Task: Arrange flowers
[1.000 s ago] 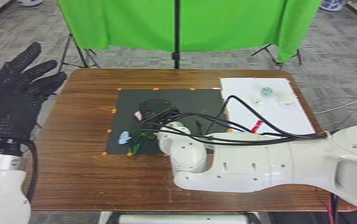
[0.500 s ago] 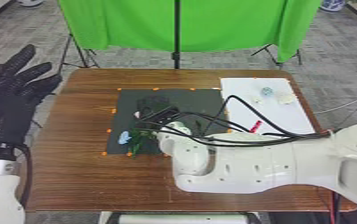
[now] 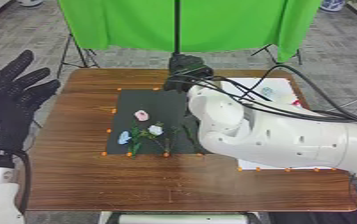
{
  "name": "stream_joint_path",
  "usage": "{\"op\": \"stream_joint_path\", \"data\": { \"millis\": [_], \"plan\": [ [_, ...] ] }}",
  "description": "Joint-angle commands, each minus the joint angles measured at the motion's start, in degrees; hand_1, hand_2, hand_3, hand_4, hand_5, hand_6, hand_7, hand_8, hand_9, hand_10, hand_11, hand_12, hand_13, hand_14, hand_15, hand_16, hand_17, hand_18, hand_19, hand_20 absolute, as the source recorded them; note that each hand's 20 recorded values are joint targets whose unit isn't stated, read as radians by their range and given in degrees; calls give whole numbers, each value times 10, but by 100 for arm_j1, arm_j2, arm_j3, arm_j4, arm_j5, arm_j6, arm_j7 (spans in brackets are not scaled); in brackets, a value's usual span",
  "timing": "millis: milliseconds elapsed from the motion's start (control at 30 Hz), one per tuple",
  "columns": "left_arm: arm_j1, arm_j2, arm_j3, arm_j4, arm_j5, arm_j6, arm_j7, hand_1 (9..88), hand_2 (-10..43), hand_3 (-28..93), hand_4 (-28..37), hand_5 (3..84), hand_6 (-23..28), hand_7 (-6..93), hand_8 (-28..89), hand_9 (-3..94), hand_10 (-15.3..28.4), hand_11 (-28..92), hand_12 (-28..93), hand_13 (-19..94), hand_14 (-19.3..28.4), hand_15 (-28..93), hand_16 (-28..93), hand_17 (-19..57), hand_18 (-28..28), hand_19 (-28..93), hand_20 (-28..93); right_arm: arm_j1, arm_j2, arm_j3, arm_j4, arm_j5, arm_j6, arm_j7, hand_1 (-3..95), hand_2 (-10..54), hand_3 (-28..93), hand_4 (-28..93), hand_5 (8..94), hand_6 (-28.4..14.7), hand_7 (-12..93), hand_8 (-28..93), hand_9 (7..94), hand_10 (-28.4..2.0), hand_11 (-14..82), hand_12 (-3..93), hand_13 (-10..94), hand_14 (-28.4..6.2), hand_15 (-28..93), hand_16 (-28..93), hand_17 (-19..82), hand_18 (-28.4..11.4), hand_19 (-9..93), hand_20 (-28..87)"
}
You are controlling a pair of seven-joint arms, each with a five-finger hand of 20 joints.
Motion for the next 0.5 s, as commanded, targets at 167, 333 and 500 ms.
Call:
{"op": "stream_joint_path", "data": {
  "millis": [167, 333, 500],
  "plan": [
    [213, -87, -67, 159, -145, 35, -41, 199, 74, 761, -283, 321, 72, 108, -79, 293, 184, 248, 115, 236, 275, 540, -102, -86, 243, 581, 119, -476, 1502, 507, 883, 709, -963, 92, 322, -83, 754, -245, 529, -29, 154, -117, 601, -193, 156, 131, 661, -138, 555, 123, 316, -243, 848, 22],
    [273, -148, -118, 180, -179, 42, -45, 197, 73, 762, -283, 320, 71, 108, -80, 292, 184, 247, 116, 235, 275, 537, -102, -86, 244, 581, 119, -646, 1715, 543, 994, 847, -1166, 126, 323, -85, 760, -249, 511, -23, 158, -119, 578, -194, 144, 130, 647, -139, 561, 117, 311, -241, 848, 27],
    [150, -133, -49, 219, -164, -28, -62, 197, 73, 763, -283, 319, 70, 109, -80, 293, 184, 248, 116, 236, 275, 537, -100, -86, 244, 581, 118, -681, 1728, 449, 1209, 882, -1176, 102, 324, -87, 765, -250, 505, -19, 157, -120, 569, -193, 135, 129, 644, -140, 562, 112, 310, -240, 849, 32]
  ]
}}
